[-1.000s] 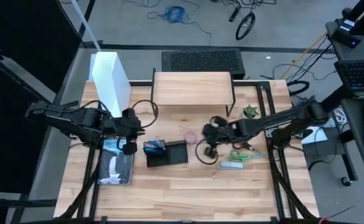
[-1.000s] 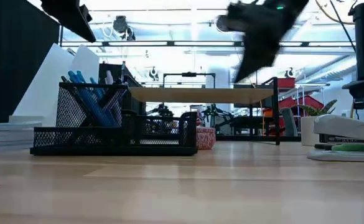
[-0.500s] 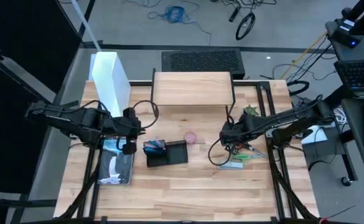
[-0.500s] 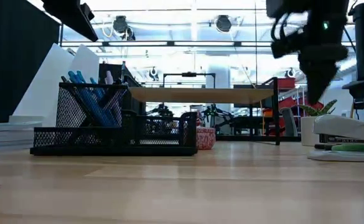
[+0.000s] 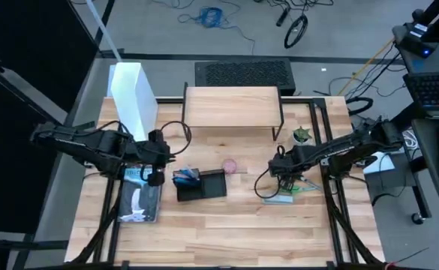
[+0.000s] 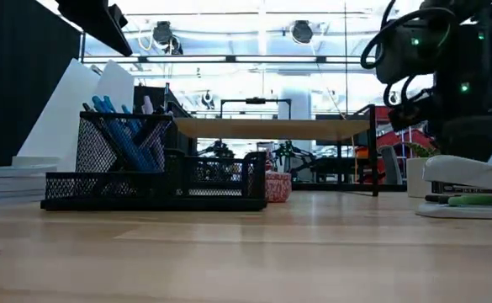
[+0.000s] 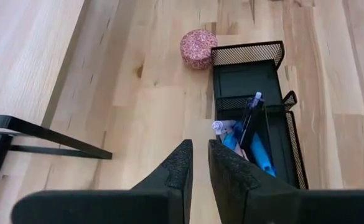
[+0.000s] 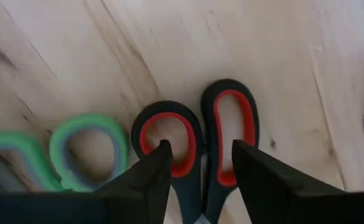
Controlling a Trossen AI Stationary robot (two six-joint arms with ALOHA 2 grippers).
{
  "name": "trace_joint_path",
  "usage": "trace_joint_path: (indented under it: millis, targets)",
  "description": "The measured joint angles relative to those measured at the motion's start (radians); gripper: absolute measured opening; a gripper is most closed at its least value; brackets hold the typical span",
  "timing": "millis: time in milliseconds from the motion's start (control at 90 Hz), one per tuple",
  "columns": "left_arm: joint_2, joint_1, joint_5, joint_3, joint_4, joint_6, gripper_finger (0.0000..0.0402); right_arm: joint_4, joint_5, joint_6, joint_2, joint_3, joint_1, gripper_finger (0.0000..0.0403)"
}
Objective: Stock shelves
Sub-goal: Put the black scissors into the desk organizer
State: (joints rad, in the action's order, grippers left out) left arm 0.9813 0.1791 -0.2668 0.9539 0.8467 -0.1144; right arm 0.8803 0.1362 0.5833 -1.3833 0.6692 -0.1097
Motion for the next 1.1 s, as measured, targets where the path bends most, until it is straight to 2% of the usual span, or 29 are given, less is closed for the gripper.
trace_joint_path:
  millis: [367, 600, 900, 1100]
  targets:
    - [0.000, 0.000, 0.001, 0.000, 0.000, -0.004, 0.0038, -0.146, 0.007, -0.002, 0.007, -0.107, 0.000, 0.0125]
    - [0.000, 0.000, 0.002, 0.000, -0.001, -0.008, 0.0038, -0.168, 0.007, -0.053, 0.006, -0.108, -0.001, 0.0043]
    - [0.000, 0.000, 0.002, 0.000, -0.011, -0.003, 0.0038, -0.164, 0.022, -0.035, 0.005, -0.098, -0.001, 0.0042]
    - [0.000, 0.000, 0.002, 0.000, -0.012, -0.002, 0.0038, -0.115, 0.042, -0.025, 0.057, -0.045, -0.001, 0.0032]
